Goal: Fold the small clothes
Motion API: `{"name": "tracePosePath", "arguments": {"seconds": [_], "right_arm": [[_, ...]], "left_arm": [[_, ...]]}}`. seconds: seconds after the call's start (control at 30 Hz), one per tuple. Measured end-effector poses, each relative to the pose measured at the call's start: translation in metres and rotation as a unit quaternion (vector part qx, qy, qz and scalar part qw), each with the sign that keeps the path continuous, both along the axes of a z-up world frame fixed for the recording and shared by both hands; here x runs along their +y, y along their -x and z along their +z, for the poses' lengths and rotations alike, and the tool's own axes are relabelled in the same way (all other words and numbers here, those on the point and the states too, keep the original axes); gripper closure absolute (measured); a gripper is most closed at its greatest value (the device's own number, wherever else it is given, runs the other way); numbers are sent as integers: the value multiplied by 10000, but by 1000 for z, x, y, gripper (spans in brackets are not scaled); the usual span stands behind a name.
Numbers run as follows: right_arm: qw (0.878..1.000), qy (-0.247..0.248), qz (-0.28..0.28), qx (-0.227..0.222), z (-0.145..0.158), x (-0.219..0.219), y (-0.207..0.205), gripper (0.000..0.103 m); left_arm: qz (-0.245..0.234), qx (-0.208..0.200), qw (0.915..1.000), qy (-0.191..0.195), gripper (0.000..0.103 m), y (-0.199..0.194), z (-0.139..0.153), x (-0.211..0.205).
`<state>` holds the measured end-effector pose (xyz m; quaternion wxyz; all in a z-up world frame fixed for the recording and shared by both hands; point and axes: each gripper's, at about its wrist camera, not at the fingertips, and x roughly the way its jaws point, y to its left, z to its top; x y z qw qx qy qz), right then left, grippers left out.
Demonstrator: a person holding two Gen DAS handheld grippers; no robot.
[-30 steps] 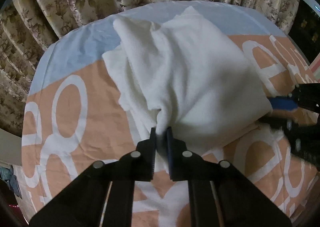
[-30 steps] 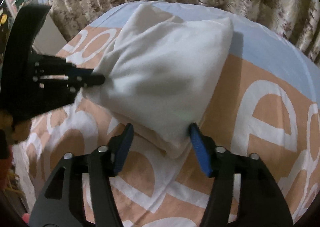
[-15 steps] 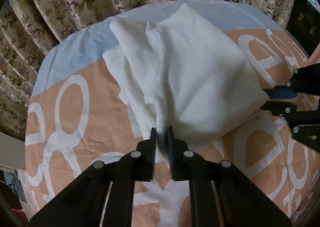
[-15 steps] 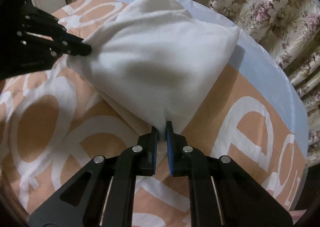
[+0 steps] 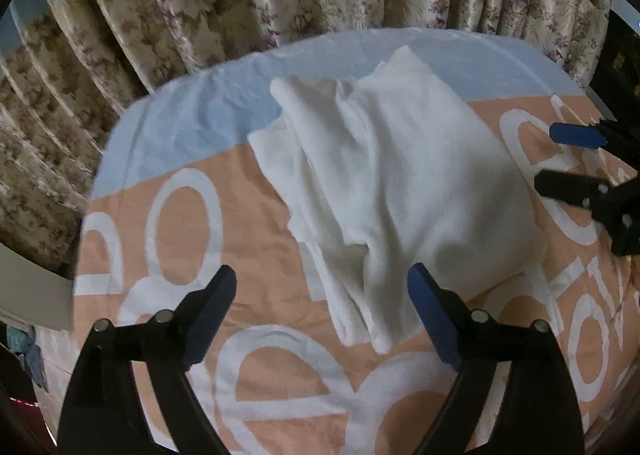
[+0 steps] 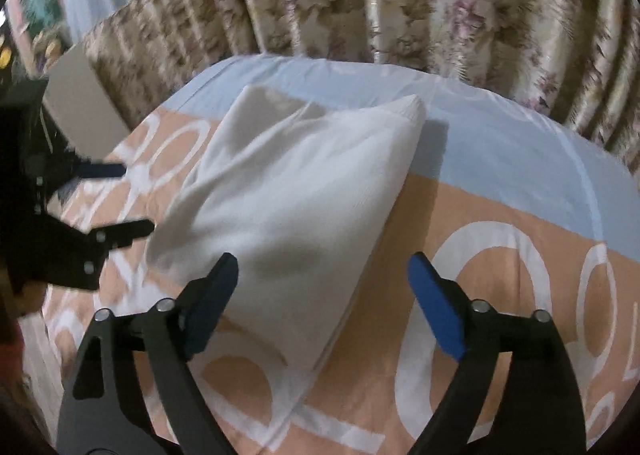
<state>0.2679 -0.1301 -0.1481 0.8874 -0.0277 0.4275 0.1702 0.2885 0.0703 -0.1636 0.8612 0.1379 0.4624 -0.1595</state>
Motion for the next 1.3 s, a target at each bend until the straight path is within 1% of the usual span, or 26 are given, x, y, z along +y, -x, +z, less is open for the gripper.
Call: {"name": "tracePosePath", "arguments": {"seconds": [0.1,0.2,0.3,0.43,0.5,0.53,0.57,0.63,0.67,0.77,0.93,0.97,1.07,1.2,1.3], "right_arm": [[9997,-161,-177,61,-4,-5,-12,15],[9989,-297,-342,111,-9,-8,-21,14],[9979,-466,-394,236,-14,-9,-31,14],[9976,-494,-376,318,-18,-5,-41,14],[9973,-514,-382,372,-21,-3,-46,14],[9972,-518,-380,392,-22,-3,-48,14],[9971,-515,-390,407,-23,-3,-50,14],[9968,-535,-384,444,-25,-3,-55,14],[9968,-538,-381,463,-26,-3,-56,14],[9970,-482,-369,482,-28,-4,-61,14],[9969,-429,-405,529,-32,-8,-68,14],[9967,-445,-419,530,-32,-9,-70,14],[9969,-437,-372,530,-31,-9,-76,14],[9977,-189,-216,621,-37,0,-82,13],[9977,9,-32,673,-44,10,-82,13]], "left_arm": [[26,258,9995,188,15,-11,-14,1],[32,269,9994,233,15,-16,-19,0],[31,278,9988,409,15,-23,-16,1],[48,252,9975,658,15,-36,-7,3],[24,318,9966,755,15,-47,-6,3],[0,427,9960,782,15,-53,-9,2],[-35,519,9956,774,15,-58,-11,1],[-54,600,9964,593,14,-68,-21,0],[-92,627,9964,560,10,-70,-25,0],[-226,740,9943,728,6,-77,-31,5],[-362,747,9938,733,1,-86,-34,5],[-375,751,9939,720,1,-87,-35,5],[-391,846,9921,835,1,-90,-41,5],[-387,797,9923,863,1,-84,-45,3],[-463,701,9930,826,7,-76,-46,-3]]}}
